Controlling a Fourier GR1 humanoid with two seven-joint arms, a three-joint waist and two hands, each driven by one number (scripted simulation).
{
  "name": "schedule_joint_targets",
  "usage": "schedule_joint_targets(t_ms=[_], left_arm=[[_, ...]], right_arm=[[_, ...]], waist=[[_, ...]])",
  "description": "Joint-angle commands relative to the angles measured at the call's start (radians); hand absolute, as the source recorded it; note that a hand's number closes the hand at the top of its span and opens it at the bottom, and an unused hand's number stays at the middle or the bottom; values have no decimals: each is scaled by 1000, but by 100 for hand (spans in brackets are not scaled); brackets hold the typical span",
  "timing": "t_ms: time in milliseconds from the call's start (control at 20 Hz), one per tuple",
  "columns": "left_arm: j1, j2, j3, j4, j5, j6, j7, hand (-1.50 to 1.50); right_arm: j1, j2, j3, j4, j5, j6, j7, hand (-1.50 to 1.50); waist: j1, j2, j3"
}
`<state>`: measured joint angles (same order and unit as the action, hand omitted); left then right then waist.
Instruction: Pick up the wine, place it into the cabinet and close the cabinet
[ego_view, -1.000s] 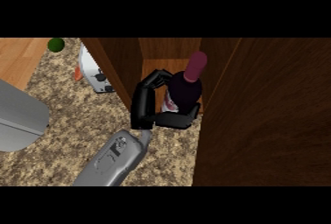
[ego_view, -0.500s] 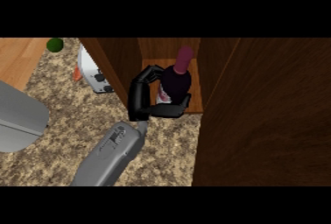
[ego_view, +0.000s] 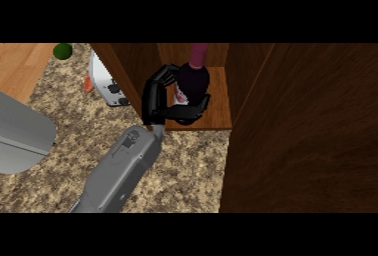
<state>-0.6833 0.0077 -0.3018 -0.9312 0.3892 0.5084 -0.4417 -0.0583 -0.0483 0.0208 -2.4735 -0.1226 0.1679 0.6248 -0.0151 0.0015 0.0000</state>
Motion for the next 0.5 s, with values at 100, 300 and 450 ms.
schedule_joint_targets(t_ms=[100, 300, 450], left_arm=[[-142, -7, 57, 188, 67, -24, -17, 150], [-139, -8, 50, 255, 56, -16, -64, 150], [-236, -2, 133, 299, 25, -64, 2, 150]], right_arm=[[-26, 33, 39, -48, -31, -33, 31, -150], [34, 11, 0, -67, -65, -2, 9, -150], [14, -4, -36, -50, -117, 7, 20, -150]], waist=[[-12, 4, -1], [-9, 2, 0], [-5, 2, 0]])
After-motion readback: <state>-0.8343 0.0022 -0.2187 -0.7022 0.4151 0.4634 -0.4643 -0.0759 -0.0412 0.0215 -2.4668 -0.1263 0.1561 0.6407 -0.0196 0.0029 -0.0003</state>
